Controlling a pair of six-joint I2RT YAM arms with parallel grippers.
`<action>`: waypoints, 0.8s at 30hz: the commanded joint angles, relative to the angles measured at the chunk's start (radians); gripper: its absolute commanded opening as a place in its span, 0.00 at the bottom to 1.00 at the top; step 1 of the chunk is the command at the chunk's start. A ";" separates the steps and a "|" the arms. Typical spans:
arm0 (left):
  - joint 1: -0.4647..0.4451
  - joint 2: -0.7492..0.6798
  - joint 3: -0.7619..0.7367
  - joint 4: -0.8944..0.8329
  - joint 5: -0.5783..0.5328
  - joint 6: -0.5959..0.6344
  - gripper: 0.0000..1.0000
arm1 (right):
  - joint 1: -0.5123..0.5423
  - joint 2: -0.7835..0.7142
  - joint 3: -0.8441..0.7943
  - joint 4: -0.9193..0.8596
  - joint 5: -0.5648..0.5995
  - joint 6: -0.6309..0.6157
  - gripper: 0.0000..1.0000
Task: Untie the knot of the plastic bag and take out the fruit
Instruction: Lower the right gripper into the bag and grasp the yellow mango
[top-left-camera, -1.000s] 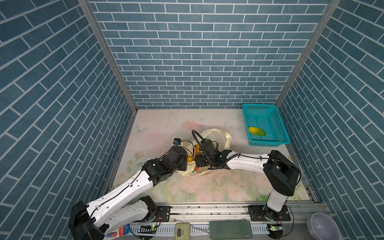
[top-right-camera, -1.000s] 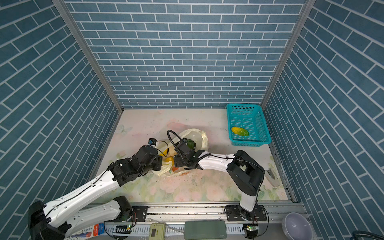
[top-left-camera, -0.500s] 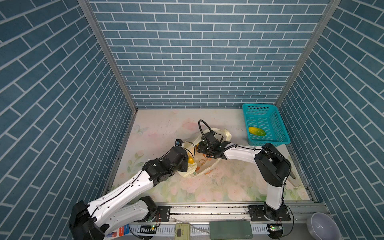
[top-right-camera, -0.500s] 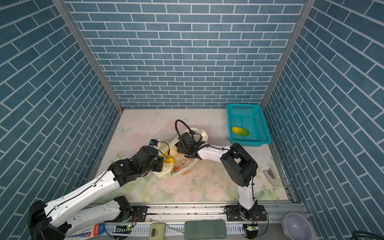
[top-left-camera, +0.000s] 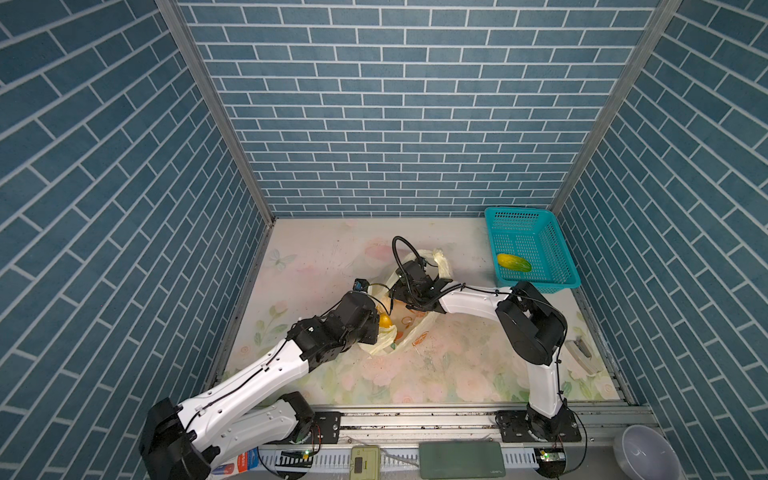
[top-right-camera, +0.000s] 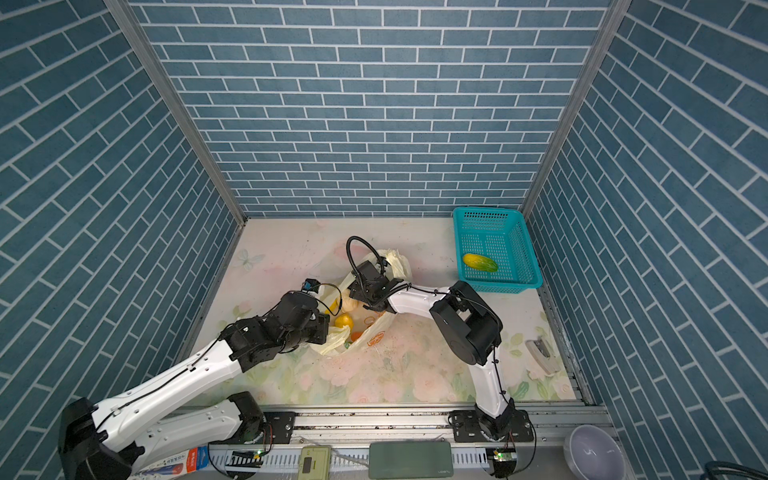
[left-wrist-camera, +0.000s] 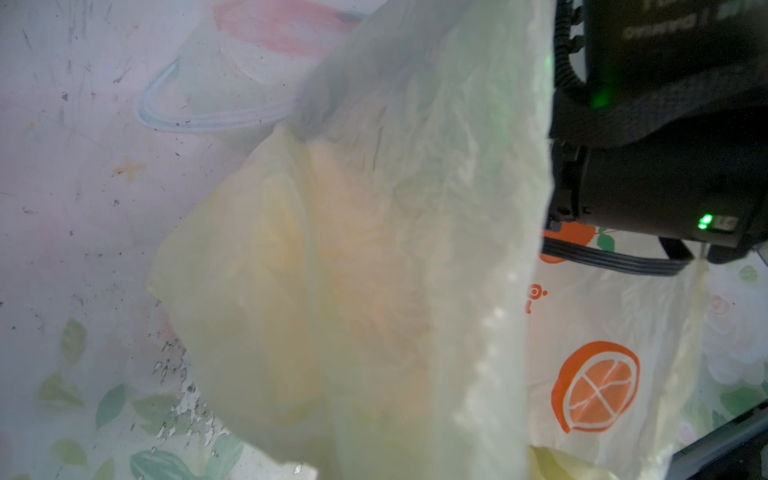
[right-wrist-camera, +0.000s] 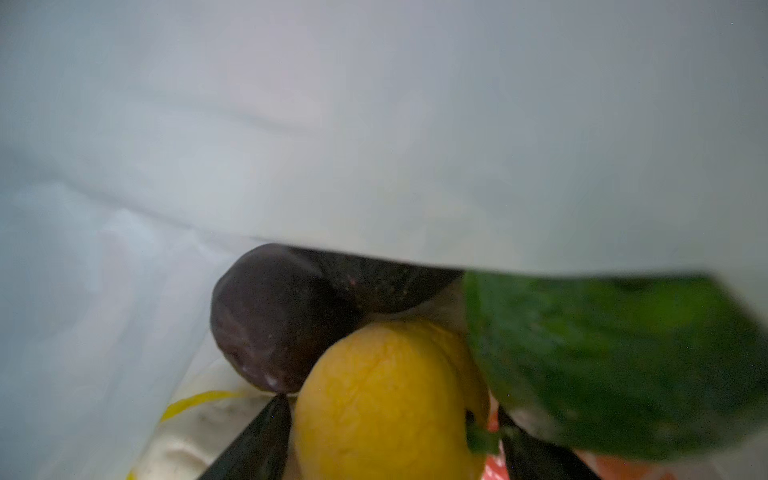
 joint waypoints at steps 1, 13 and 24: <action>0.005 0.000 -0.015 0.002 0.016 0.014 0.00 | -0.011 0.049 0.038 0.015 0.030 0.047 0.78; 0.005 -0.015 -0.019 -0.008 0.001 0.018 0.00 | -0.007 -0.037 -0.055 0.092 0.017 -0.016 0.44; -0.006 -0.030 -0.033 -0.001 0.021 0.029 0.00 | 0.069 -0.345 -0.218 -0.076 -0.056 -0.103 0.42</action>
